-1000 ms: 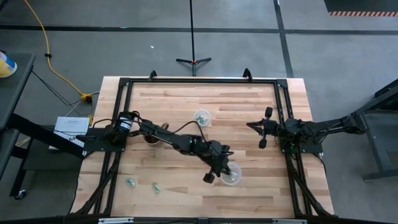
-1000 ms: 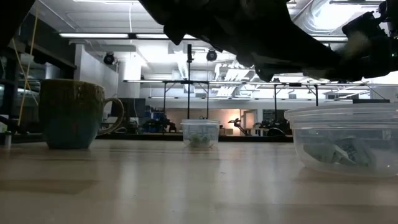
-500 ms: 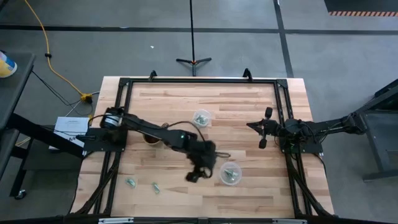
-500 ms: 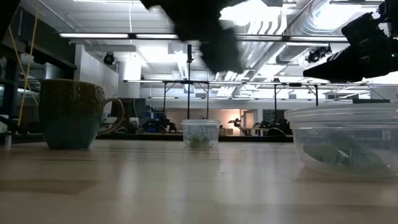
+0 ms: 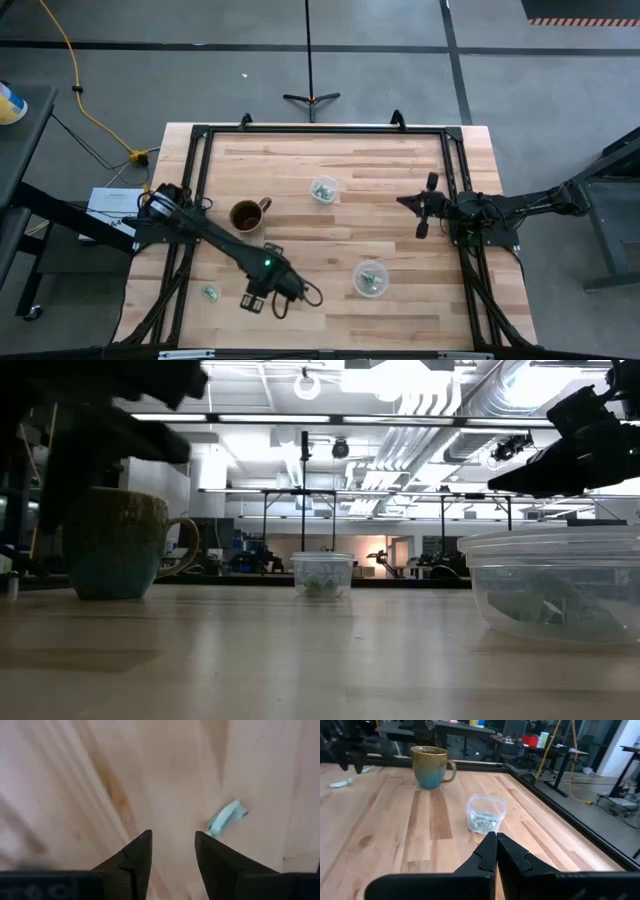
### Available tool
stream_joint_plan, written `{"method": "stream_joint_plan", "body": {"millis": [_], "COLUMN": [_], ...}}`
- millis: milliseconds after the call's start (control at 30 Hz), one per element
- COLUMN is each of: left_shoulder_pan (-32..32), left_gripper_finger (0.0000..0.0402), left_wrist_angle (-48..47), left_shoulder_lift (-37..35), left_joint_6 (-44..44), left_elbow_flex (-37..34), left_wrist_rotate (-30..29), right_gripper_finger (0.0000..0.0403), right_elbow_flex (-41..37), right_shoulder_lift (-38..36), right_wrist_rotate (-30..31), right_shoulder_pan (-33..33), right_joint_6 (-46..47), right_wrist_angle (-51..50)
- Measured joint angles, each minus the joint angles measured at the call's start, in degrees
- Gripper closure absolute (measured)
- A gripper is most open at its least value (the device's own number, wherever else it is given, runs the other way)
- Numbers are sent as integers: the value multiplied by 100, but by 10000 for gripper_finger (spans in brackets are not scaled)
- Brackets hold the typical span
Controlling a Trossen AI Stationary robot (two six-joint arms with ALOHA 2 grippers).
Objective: Pick and place Stevia / Truvia into bins
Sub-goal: Put the stevia packet into the bottom transparent container
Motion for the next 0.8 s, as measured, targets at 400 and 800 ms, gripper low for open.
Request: {"method": "stream_joint_plan", "body": {"millis": [400, 800], "left_shoulder_pan": [-786, -997], "left_gripper_finger": [222, 222], "left_wrist_angle": [209, 1098], "left_shoulder_lift": [-2, 0], "left_joint_6": [-869, -1502], "left_elbow_flex": [-143, -690], "left_wrist_rotate": [253, 174], "right_gripper_finger": [401, 402], "right_elbow_flex": [1, 1], "right_shoulder_lift": [0, 0], "right_wrist_rotate": [126, 107], "right_shoulder_pan": [-1, -1], "right_joint_6": [40, 42], "right_wrist_angle": [9, 9]}}
